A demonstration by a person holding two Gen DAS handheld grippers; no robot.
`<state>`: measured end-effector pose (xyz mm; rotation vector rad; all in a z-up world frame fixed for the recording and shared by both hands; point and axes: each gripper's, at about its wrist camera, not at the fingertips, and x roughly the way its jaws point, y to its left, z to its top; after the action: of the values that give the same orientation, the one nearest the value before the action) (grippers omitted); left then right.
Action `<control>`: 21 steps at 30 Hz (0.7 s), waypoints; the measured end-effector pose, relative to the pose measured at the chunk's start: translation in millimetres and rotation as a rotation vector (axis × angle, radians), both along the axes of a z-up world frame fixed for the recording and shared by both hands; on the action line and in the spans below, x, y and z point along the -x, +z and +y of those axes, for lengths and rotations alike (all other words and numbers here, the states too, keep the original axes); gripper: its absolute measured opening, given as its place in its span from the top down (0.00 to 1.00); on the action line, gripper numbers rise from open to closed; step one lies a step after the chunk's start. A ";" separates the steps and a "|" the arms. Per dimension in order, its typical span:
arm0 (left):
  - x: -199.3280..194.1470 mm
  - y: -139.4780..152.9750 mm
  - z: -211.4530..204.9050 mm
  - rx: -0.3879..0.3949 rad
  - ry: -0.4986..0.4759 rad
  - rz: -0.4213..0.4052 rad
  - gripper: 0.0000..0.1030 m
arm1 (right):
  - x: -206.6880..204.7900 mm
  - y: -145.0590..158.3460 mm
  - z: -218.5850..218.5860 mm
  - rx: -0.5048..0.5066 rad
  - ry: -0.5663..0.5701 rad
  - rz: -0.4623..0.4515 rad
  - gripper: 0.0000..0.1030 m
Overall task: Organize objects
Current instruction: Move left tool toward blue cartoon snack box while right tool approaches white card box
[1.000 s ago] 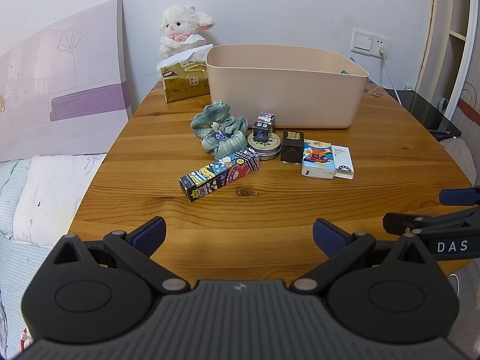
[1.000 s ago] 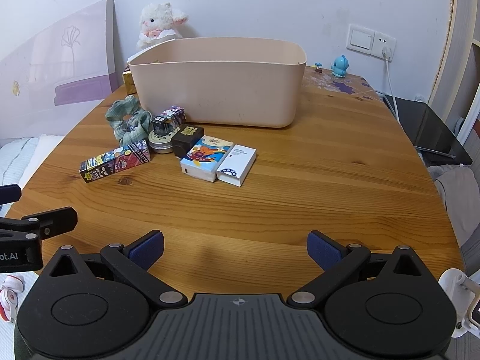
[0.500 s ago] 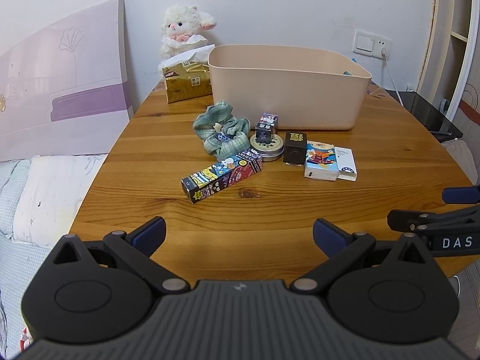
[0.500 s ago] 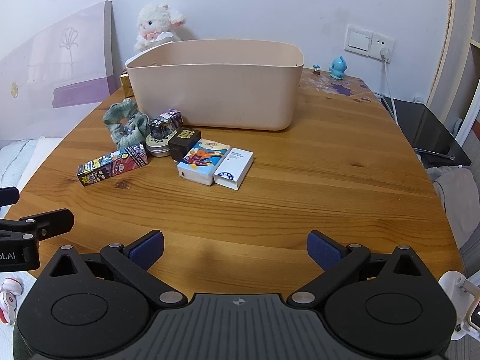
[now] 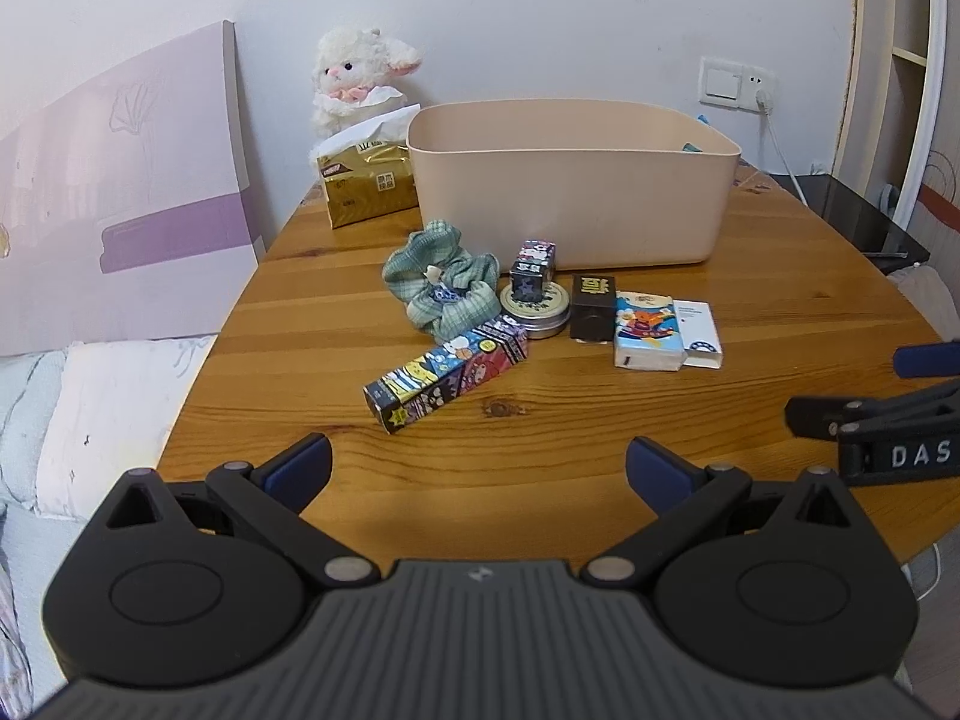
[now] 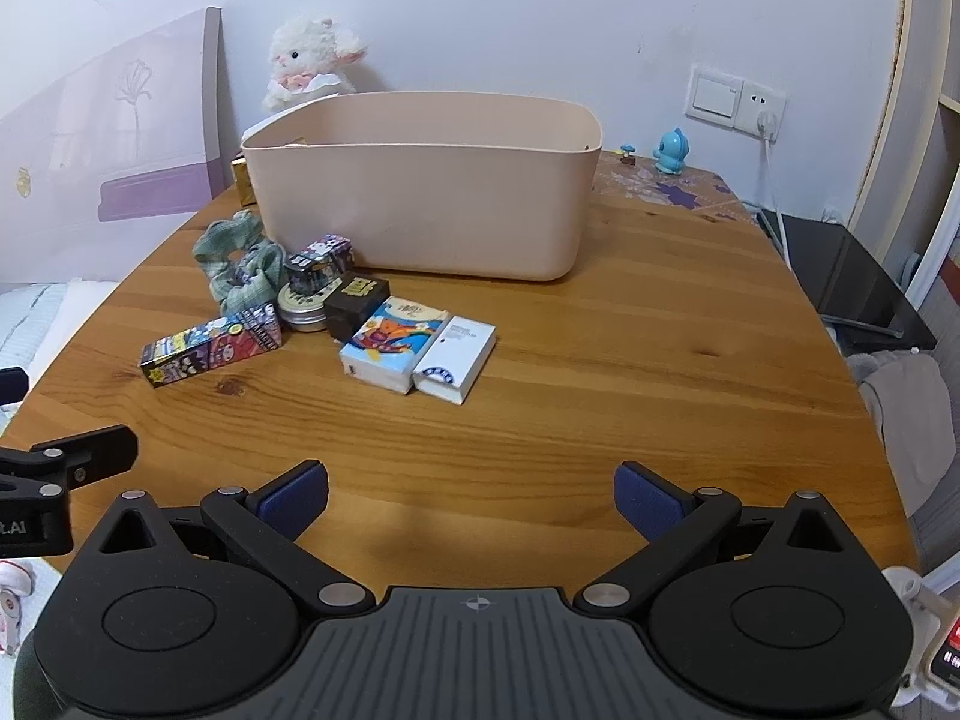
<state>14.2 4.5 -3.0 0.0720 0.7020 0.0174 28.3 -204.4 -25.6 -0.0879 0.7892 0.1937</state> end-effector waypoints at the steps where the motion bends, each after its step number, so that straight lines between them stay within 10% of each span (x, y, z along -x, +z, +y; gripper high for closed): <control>1: -3.6 -1.4 1.6 -0.006 0.001 0.001 0.00 | -2.5 -0.4 -0.1 0.003 0.000 -0.004 0.00; 21: -90.0 -48.8 36.3 -0.074 0.023 0.039 0.00 | -86.6 -48.6 2.6 0.049 -0.007 0.052 0.05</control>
<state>104.2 40.8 -51.8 0.1359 0.7411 0.0641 114.9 -201.8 -74.2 -0.1272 0.8457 0.1704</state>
